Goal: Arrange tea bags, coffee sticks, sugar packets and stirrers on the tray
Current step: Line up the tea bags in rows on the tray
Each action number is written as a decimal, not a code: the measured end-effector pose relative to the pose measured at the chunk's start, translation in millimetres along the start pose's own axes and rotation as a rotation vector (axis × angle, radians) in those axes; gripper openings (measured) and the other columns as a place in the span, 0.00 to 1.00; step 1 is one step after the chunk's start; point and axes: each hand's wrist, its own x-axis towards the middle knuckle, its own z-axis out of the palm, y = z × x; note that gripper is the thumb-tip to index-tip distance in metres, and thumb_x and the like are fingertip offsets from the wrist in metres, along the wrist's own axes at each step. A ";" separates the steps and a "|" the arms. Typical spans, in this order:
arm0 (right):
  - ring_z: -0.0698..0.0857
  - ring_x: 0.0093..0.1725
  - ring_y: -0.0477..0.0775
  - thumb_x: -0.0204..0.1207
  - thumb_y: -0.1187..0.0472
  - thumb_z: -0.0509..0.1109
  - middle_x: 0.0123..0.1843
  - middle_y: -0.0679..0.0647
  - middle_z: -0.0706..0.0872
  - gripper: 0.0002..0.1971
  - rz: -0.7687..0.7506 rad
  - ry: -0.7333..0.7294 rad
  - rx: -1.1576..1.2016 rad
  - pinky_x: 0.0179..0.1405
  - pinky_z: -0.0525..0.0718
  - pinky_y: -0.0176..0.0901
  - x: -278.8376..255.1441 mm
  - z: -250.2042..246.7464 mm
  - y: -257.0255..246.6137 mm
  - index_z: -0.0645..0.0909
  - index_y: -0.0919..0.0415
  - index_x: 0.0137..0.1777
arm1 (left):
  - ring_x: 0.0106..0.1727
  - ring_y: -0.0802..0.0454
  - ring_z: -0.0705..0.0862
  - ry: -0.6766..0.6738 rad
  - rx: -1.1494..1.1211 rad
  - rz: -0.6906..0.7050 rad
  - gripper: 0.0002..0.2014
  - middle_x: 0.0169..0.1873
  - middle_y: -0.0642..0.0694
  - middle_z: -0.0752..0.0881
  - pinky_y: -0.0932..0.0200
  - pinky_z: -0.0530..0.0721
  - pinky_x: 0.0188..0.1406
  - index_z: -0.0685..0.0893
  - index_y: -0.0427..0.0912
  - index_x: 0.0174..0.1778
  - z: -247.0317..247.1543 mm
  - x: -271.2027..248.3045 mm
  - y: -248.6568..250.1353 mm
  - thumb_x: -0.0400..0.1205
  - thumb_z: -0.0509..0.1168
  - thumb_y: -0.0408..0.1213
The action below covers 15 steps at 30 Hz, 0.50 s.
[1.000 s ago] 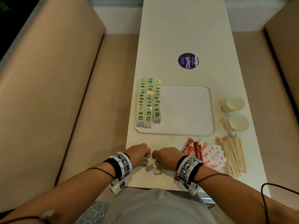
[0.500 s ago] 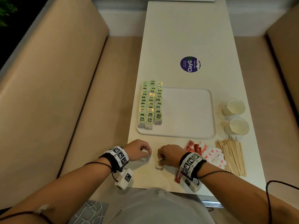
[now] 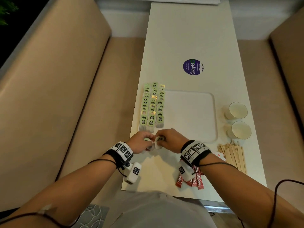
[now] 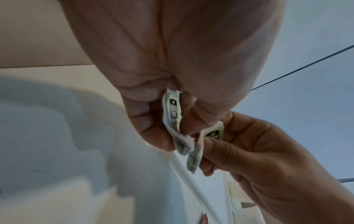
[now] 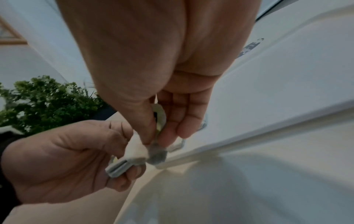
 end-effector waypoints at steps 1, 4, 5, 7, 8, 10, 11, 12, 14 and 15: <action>0.86 0.44 0.53 0.80 0.61 0.70 0.48 0.53 0.90 0.07 0.012 0.019 0.017 0.45 0.84 0.44 2.6 -2.1 -1.3 0.85 0.57 0.55 | 0.39 0.48 0.87 -0.006 -0.015 0.014 0.14 0.42 0.41 0.90 0.56 0.90 0.43 0.90 0.40 0.52 -0.2 1.2 2.4 0.78 0.64 0.21; 0.86 0.45 0.52 0.78 0.60 0.73 0.49 0.51 0.89 0.08 0.063 0.086 0.064 0.43 0.83 0.42 10.9 -4.9 -1.3 0.82 0.54 0.56 | 0.32 0.52 0.81 -0.005 -0.026 0.040 0.09 0.33 0.43 0.86 0.62 0.83 0.35 0.89 0.38 0.48 -1.7 0.5 9.1 0.80 0.65 0.22; 0.86 0.45 0.52 0.78 0.60 0.74 0.49 0.51 0.89 0.09 0.077 0.102 0.080 0.42 0.82 0.40 13.2 -4.7 -0.6 0.82 0.54 0.57 | 0.32 0.53 0.81 -0.002 -0.019 0.045 0.07 0.33 0.44 0.85 0.62 0.83 0.36 0.88 0.39 0.46 -2.8 1.7 8.8 0.81 0.66 0.24; 0.87 0.45 0.52 0.79 0.59 0.74 0.48 0.51 0.88 0.10 0.092 0.125 0.111 0.42 0.82 0.39 17.0 -3.5 0.3 0.81 0.53 0.58 | 0.33 0.53 0.82 0.008 0.031 0.058 0.06 0.34 0.46 0.85 0.61 0.85 0.38 0.86 0.41 0.42 -5.4 3.0 9.7 0.83 0.67 0.28; 0.87 0.45 0.52 0.79 0.59 0.74 0.49 0.51 0.88 0.10 0.097 0.136 0.127 0.44 0.83 0.41 18.4 -2.9 0.7 0.80 0.52 0.59 | 0.33 0.53 0.82 0.011 0.061 0.070 0.08 0.34 0.47 0.84 0.60 0.85 0.38 0.85 0.43 0.40 -6.5 2.9 11.5 0.84 0.68 0.30; 0.88 0.45 0.51 0.80 0.59 0.73 0.49 0.51 0.88 0.11 0.110 0.150 0.152 0.46 0.86 0.43 19.9 -1.7 2.3 0.80 0.52 0.60 | 0.34 0.53 0.82 0.015 0.077 0.081 0.09 0.33 0.49 0.85 0.59 0.84 0.39 0.84 0.46 0.38 -9.0 3.6 14.6 0.84 0.68 0.32; 0.88 0.44 0.50 0.80 0.58 0.73 0.49 0.51 0.88 0.11 0.116 0.153 0.156 0.46 0.87 0.43 20.2 -1.2 3.1 0.80 0.51 0.61 | 0.35 0.53 0.82 0.019 0.072 0.078 0.09 0.33 0.49 0.85 0.59 0.84 0.39 0.84 0.47 0.38 -10.6 4.6 15.0 0.84 0.69 0.33; 0.88 0.43 0.49 0.81 0.58 0.73 0.48 0.50 0.88 0.11 0.120 0.155 0.159 0.46 0.87 0.43 20.2 -0.7 3.9 0.80 0.51 0.61 | 0.35 0.53 0.83 0.025 0.074 0.078 0.08 0.34 0.49 0.86 0.58 0.85 0.39 0.85 0.47 0.39 -12.0 4.8 15.6 0.83 0.69 0.33; 0.88 0.42 0.47 0.81 0.57 0.73 0.48 0.50 0.88 0.12 0.130 0.152 0.159 0.44 0.85 0.40 20.6 0.4 5.5 0.80 0.51 0.63 | 0.35 0.52 0.84 0.035 0.112 0.080 0.05 0.35 0.46 0.88 0.54 0.85 0.39 0.86 0.46 0.40 -14.3 7.0 13.9 0.82 0.71 0.36; 0.87 0.41 0.45 0.81 0.57 0.73 0.48 0.49 0.87 0.13 0.135 0.150 0.157 0.41 0.83 0.37 21.2 1.2 6.5 0.80 0.52 0.64 | 0.34 0.51 0.84 0.038 0.148 0.086 0.05 0.34 0.45 0.88 0.53 0.85 0.37 0.86 0.45 0.39 -14.8 8.5 12.7 0.81 0.72 0.37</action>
